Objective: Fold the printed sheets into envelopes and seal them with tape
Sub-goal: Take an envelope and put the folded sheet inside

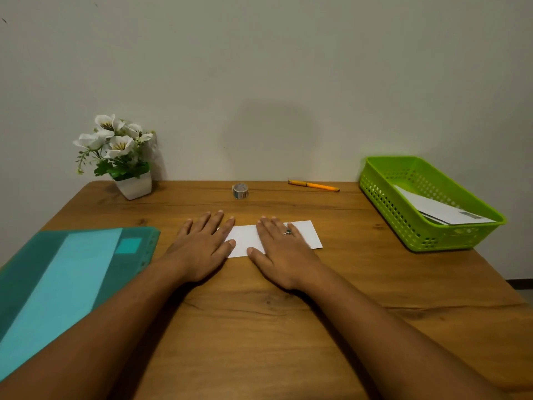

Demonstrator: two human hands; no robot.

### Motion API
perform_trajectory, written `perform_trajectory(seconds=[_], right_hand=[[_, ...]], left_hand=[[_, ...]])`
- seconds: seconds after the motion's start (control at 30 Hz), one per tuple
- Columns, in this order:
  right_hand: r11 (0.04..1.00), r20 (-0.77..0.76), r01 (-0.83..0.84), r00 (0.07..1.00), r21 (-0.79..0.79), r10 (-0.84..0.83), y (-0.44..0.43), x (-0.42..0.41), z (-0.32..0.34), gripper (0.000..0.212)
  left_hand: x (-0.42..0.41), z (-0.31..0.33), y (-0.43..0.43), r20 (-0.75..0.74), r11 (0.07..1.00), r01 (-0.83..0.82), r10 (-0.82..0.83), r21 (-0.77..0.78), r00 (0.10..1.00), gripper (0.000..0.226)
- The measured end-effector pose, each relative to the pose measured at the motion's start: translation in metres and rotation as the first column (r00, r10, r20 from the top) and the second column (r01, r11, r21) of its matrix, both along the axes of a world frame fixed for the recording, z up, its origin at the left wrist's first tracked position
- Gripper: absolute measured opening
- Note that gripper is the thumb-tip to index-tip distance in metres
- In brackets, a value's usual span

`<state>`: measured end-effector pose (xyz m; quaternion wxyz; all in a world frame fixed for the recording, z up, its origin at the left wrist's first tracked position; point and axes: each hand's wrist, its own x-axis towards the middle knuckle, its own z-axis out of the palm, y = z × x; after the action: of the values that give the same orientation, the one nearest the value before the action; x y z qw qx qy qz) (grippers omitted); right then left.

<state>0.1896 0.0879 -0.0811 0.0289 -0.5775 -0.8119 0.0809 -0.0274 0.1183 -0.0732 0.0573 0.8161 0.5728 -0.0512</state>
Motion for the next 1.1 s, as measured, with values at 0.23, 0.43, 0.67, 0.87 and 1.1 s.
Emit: perform_trajectory(seconds=[0.23,0.43,0.67,0.87,1.1], right_hand=[[0.982,0.035,0.189,0.981,-0.019,-0.189,0.001,0.062,-0.002,0.083],[0.972,0.035,0.234,0.972,-0.023,-0.233,-0.005,0.056,0.0,0.093],[0.97,0.022,0.244,0.969,-0.011,-0.244,-0.027,0.055,0.001,0.101],[0.97,0.004,0.242,0.97,0.009,-0.242,-0.041,0.054,0.0,0.102],[0.971,0.01,0.237,0.971,0.015,-0.237,-0.054,0.051,-0.002,0.1]], left_hand=[[0.003,0.006,-0.001,0.01,1.0,-0.009,0.009,-0.02,1.0,0.065],[0.01,0.025,0.004,0.116,0.999,-0.051,0.048,0.02,0.992,0.066],[0.013,0.04,0.003,0.044,0.996,-0.078,0.08,-0.042,0.996,0.054],[0.016,0.04,-0.007,0.158,0.992,-0.089,0.102,-0.088,0.982,0.066],[0.016,0.047,-0.015,0.184,0.979,-0.089,0.123,-0.181,0.975,0.051]])
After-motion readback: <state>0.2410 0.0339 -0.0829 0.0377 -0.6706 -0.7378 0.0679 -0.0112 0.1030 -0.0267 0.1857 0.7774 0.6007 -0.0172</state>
